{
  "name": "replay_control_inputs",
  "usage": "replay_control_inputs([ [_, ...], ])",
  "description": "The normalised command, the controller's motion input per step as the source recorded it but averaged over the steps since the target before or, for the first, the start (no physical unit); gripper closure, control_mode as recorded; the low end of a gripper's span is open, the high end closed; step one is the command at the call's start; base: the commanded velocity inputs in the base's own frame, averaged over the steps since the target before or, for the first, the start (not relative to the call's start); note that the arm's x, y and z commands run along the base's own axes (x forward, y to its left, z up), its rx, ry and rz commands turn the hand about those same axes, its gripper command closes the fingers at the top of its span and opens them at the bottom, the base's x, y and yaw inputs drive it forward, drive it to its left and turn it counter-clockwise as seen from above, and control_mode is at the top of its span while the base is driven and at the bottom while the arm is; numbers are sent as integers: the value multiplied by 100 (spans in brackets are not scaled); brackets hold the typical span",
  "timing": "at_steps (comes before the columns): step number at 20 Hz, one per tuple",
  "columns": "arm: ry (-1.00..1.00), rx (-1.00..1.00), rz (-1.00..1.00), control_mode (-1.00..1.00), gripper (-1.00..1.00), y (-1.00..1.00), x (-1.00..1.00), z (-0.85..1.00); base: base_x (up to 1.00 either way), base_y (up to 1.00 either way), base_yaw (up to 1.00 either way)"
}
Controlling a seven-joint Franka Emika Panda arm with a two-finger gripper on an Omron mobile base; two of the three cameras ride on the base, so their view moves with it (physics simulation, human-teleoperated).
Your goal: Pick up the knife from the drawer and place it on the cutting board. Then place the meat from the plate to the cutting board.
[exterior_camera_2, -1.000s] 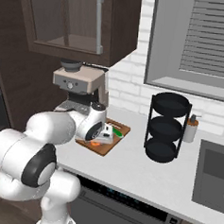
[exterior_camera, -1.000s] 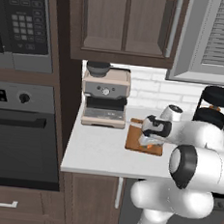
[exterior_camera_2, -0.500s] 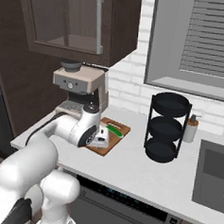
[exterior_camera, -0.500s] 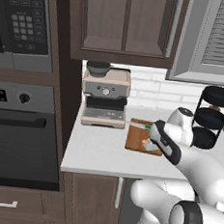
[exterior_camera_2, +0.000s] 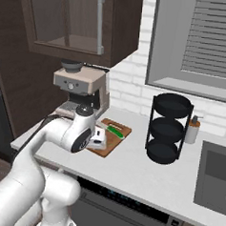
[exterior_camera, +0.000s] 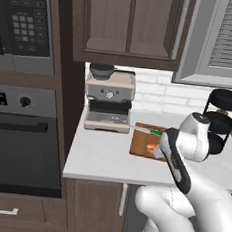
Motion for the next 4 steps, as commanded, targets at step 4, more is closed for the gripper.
replay_control_inputs([
  [4,-3,0,0,-100,-100,-7,-30,36,0,0,0],
])
